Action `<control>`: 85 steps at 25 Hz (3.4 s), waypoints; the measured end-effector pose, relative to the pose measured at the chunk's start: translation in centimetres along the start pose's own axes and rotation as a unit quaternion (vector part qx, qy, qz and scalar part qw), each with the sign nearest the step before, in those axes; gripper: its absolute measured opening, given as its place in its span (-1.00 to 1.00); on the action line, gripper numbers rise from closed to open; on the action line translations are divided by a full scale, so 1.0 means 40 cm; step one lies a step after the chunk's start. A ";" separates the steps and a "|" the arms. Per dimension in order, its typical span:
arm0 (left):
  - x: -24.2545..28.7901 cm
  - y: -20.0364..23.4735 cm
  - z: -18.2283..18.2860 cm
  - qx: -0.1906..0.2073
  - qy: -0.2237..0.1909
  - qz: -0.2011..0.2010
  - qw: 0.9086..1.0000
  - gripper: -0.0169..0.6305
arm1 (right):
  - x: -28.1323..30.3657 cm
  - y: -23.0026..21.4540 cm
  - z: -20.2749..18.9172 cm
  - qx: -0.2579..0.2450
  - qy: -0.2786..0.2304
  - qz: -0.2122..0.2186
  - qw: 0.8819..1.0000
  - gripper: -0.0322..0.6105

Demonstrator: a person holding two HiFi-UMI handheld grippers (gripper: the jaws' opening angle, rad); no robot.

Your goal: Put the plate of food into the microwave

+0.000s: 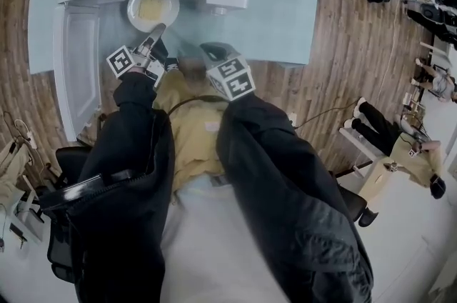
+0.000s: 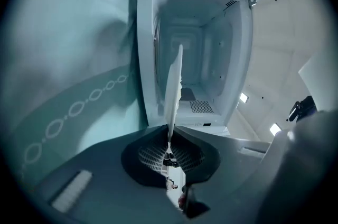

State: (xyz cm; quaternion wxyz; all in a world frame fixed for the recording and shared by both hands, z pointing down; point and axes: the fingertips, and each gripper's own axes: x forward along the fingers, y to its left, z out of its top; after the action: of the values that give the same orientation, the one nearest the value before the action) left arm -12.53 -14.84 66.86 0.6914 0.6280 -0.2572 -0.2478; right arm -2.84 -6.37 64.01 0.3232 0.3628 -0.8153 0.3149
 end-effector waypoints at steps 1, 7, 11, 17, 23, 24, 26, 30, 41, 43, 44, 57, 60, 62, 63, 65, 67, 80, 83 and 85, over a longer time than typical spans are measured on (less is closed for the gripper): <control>0.001 -0.001 0.008 0.000 -0.001 0.000 1.000 -0.91 | 0.003 0.005 0.002 0.001 0.000 -0.001 1.000 -0.91; 0.041 -0.018 0.118 -0.002 -0.017 -0.005 1.000 -0.91 | 0.044 0.011 0.049 0.010 0.003 -0.005 1.000 -0.91; 0.060 -0.014 0.159 -0.013 -0.033 -0.005 0.999 -0.91 | 0.052 0.013 0.026 0.018 0.008 -0.010 1.000 -0.91; 0.089 -0.010 0.199 -0.021 -0.044 -0.002 0.999 -0.91 | 0.029 -0.004 -0.002 0.039 0.004 -0.027 0.999 -0.91; 0.100 0.014 0.233 -0.037 -0.054 -0.001 0.998 -0.90 | 0.024 -0.017 -0.024 0.065 -0.004 -0.043 0.997 -0.91; 0.102 0.014 0.237 -0.038 -0.056 -0.002 0.998 -0.90 | 0.022 -0.018 -0.026 0.066 -0.006 -0.044 0.997 -0.91; 0.105 0.012 0.244 -0.042 -0.060 -0.004 0.997 -0.89 | 0.019 -0.016 -0.031 0.066 -0.007 -0.044 0.997 -0.91; 0.111 0.008 0.254 -0.050 -0.066 -0.007 0.997 -0.88 | 0.011 -0.003 -0.039 0.066 0.001 -0.040 0.997 -0.91; 0.102 0.002 0.224 -0.023 -0.077 -0.001 0.997 -0.53 | -0.030 0.009 -0.078 0.061 -0.005 -0.040 0.997 -0.91; 0.096 -0.005 0.202 -0.017 -0.071 -0.001 0.997 -0.48 | -0.036 0.010 -0.077 0.058 -0.009 -0.039 0.998 -0.91; 0.089 -0.008 0.190 -0.012 -0.069 0.002 0.998 -0.49 | -0.038 0.011 -0.073 0.055 -0.013 -0.038 0.998 -0.91; 0.013 -0.235 0.037 0.128 -0.059 0.002 0.990 -0.94 | -0.107 0.052 0.116 -0.024 -0.096 0.013 0.995 -0.91; 0.016 -0.315 -0.002 0.194 -0.046 0.007 0.980 -0.94 | -0.159 0.056 0.177 -0.044 -0.126 0.016 0.991 -0.91; 0.034 -0.374 -0.030 0.248 -0.035 0.009 0.968 -0.94 | -0.192 0.047 0.216 -0.055 -0.145 0.017 0.988 -0.91; 0.041 -0.399 -0.040 0.278 -0.033 0.012 0.960 -0.95 | -0.207 0.041 0.234 -0.062 -0.155 0.017 0.986 -0.91; 0.052 -0.445 -0.056 0.338 -0.030 0.020 0.941 -0.95 | -0.235 0.037 0.267 -0.076 -0.174 0.016 0.982 -0.91; 0.061 -0.488 -0.075 0.389 -0.023 0.026 0.921 -0.95 | -0.262 0.037 0.301 -0.091 -0.190 0.014 0.977 -0.91; 0.091 -0.722 -0.127 0.632 -0.037 0.074 0.770 -0.95 | -0.415 0.062 0.489 -0.161 -0.309 -0.011 0.937 -0.92; 0.086 -0.753 -0.138 0.659 -0.042 0.082 0.747 -0.95 | -0.437 0.076 0.509 -0.170 -0.325 -0.012 0.930 -0.92; 0.083 -0.768 -0.143 0.676 -0.044 0.089 0.730 -0.95 | -0.453 0.080 0.522 -0.170 -0.336 -0.015 0.926 -0.92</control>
State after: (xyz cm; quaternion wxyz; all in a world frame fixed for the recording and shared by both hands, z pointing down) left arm -6.85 -15.53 35.98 0.0911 0.8924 -0.4411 0.0268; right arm -2.04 -13.25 37.05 0.0923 0.3988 -0.9120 0.0262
